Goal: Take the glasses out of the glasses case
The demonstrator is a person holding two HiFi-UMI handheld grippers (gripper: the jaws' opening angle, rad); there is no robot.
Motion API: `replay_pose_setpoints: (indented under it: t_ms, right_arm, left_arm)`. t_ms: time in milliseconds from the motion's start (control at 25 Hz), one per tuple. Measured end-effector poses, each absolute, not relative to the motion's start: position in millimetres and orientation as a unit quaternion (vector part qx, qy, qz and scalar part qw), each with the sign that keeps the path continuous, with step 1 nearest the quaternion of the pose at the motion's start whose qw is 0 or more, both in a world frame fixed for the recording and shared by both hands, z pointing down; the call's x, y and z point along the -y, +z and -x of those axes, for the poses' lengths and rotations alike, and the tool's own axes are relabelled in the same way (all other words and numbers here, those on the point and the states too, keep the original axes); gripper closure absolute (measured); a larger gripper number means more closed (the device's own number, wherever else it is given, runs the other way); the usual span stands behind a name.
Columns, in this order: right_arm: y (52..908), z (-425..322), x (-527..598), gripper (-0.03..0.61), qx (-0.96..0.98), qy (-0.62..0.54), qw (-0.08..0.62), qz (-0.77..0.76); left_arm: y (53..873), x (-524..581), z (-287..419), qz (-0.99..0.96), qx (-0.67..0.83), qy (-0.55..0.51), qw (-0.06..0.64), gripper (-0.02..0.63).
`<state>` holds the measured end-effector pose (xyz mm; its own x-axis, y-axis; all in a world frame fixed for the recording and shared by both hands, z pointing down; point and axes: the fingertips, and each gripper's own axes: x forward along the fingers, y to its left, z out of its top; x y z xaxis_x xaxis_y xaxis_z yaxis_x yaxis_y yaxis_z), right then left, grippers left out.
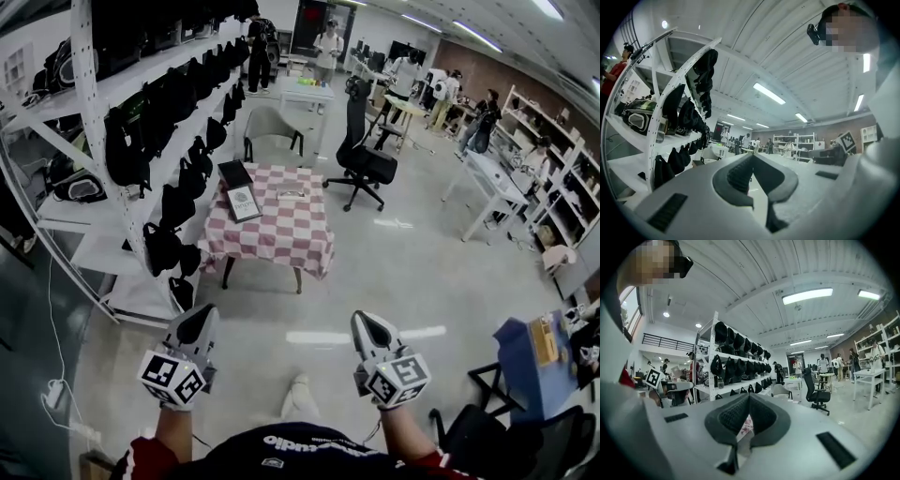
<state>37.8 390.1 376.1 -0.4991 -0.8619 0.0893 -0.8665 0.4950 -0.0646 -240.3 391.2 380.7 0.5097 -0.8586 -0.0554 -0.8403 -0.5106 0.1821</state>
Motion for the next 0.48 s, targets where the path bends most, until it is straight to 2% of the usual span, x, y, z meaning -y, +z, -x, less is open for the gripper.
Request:
replay_pose_setpoints:
  t_ms: [200, 480]
  right_arm:
    - [379.9, -46.4, -338.8, 0.575, 0.882, 0.053, 0.001, -0.468]
    - [381.2, -73.0, -248.2, 0.575, 0.892, 0.053, 0.013, -0.448]
  left_arm:
    - [386.4, -342.8, 229.1, -0.86, 0.502, -0.07, 0.067, 0.609]
    - [379.9, -259.2, 194.0, -0.853, 0.515, -0.065, 0.059, 0.609]
